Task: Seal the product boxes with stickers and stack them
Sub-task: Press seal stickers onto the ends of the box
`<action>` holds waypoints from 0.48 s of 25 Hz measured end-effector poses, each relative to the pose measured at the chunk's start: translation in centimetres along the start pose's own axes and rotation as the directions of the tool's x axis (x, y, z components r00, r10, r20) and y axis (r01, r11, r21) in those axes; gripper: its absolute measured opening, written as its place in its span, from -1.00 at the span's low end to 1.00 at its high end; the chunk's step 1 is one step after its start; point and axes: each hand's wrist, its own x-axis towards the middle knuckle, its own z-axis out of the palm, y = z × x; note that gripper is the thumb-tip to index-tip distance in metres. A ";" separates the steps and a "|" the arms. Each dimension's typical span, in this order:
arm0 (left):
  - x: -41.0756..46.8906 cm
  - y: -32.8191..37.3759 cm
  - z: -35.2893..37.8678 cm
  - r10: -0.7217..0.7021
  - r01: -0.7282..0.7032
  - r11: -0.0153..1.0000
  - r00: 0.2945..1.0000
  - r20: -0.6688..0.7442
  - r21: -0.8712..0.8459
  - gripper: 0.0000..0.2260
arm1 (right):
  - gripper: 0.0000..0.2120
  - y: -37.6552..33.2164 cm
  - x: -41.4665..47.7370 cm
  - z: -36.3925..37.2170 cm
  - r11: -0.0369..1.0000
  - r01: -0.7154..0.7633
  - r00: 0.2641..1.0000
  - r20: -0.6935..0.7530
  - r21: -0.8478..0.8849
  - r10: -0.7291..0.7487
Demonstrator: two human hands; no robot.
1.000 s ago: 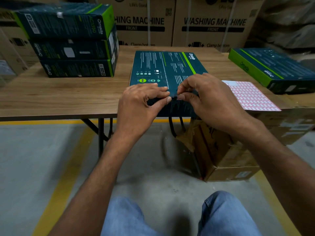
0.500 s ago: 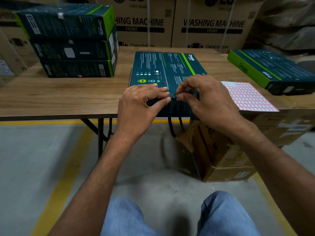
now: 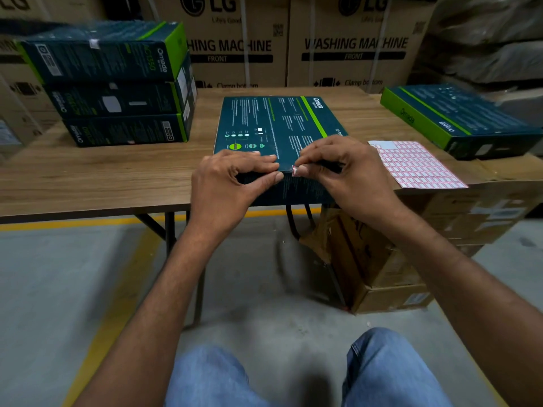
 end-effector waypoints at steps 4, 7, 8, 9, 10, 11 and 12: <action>0.0 0.0 -0.1 0.005 -0.005 1.000 1.000 0.000 0.003 -0.80 | -0.75 0.4 -0.5 0.0 0.996 0.035 0.999 0.014 -0.083 -0.034; 0.0 -0.1 -0.1 -0.003 0.003 1.000 1.000 0.000 -0.007 -0.79 | -0.57 0.3 -0.8 0.1 0.994 0.031 1.000 0.008 -0.101 -0.030; 0.0 -0.1 -0.1 -0.004 0.004 1.000 1.000 -0.002 -0.012 -0.79 | -0.54 0.1 -0.8 0.1 0.996 0.021 1.000 -0.004 -0.084 -0.022; 0.0 -0.1 -0.1 -0.003 0.003 1.000 1.000 -0.004 -0.014 -0.79 | -0.54 0.1 -0.8 0.1 0.998 0.008 1.000 -0.017 -0.064 -0.009; 0.0 -0.1 -0.1 -0.001 0.001 1.000 1.000 -0.004 -0.014 -0.79 | -0.56 0.0 -0.8 0.0 0.999 -0.002 0.999 -0.032 -0.048 0.001; 0.0 0.0 -0.1 -0.001 0.001 1.000 1.000 -0.004 -0.015 -0.78 | -0.60 0.0 -0.9 0.1 1.000 -0.001 0.999 -0.054 -0.029 -0.001; 0.0 0.0 -0.1 -0.002 0.002 1.000 1.000 -0.001 -0.016 -0.78 | -0.67 0.1 -1.0 0.1 1.000 0.023 0.996 -0.086 -0.017 -0.024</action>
